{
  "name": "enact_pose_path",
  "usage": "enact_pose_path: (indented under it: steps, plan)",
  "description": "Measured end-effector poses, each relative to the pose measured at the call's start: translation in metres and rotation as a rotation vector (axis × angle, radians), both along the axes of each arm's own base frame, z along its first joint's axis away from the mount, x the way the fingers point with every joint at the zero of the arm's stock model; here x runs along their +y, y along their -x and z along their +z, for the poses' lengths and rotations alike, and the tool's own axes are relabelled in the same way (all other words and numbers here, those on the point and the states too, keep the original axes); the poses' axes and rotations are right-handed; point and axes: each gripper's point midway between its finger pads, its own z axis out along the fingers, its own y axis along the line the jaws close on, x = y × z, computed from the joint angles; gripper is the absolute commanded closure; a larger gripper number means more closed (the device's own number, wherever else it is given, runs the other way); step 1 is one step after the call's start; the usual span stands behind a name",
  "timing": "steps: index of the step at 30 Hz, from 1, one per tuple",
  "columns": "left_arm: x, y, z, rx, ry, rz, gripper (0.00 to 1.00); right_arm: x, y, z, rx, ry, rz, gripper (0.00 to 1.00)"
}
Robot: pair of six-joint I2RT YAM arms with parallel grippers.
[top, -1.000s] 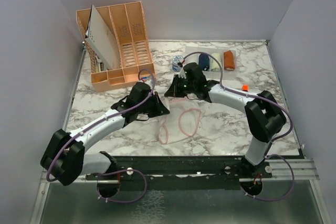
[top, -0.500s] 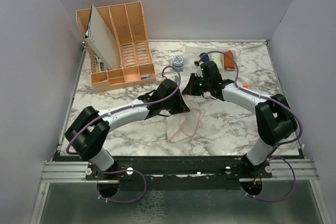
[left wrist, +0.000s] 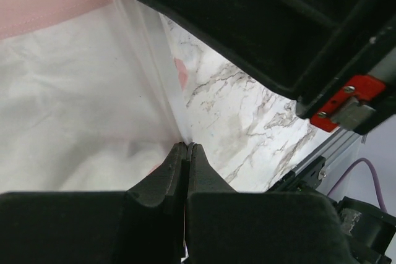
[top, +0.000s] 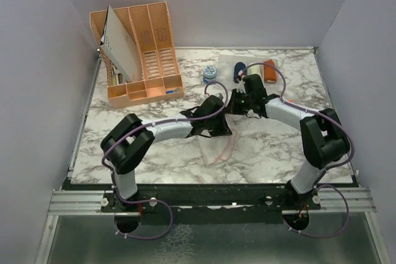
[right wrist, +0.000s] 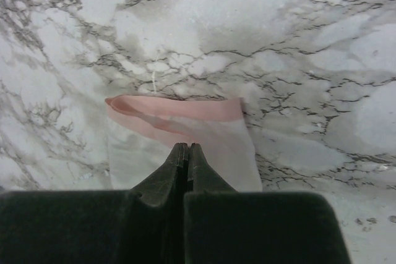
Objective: Roll the underwear
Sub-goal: Fold the underwear at the center of the board.
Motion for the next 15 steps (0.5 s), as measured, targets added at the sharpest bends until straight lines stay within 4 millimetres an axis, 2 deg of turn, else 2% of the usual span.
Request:
enact_pose_path:
  steps: [3,6,9,11,15]
  plan:
    - [-0.005,-0.004,-0.002,0.0,0.0,-0.001,1.0,-0.007,-0.003,-0.008,0.001,0.03,-0.011,0.98]
    - [-0.011,-0.007,-0.001,-0.004,0.005,-0.004,0.99,-0.011,-0.005,-0.018,0.006,0.058,-0.009,0.9]
    - [-0.017,-0.011,-0.001,-0.011,0.006,-0.012,0.87,-0.012,-0.007,-0.029,0.018,0.084,-0.002,0.82]
    - [-0.021,-0.01,-0.004,-0.005,0.004,-0.023,0.74,-0.013,-0.008,-0.034,0.022,0.099,0.002,0.77]
    - [-0.025,0.0,-0.008,0.015,0.009,-0.067,0.56,-0.018,-0.017,-0.03,0.001,0.137,-0.004,0.7]
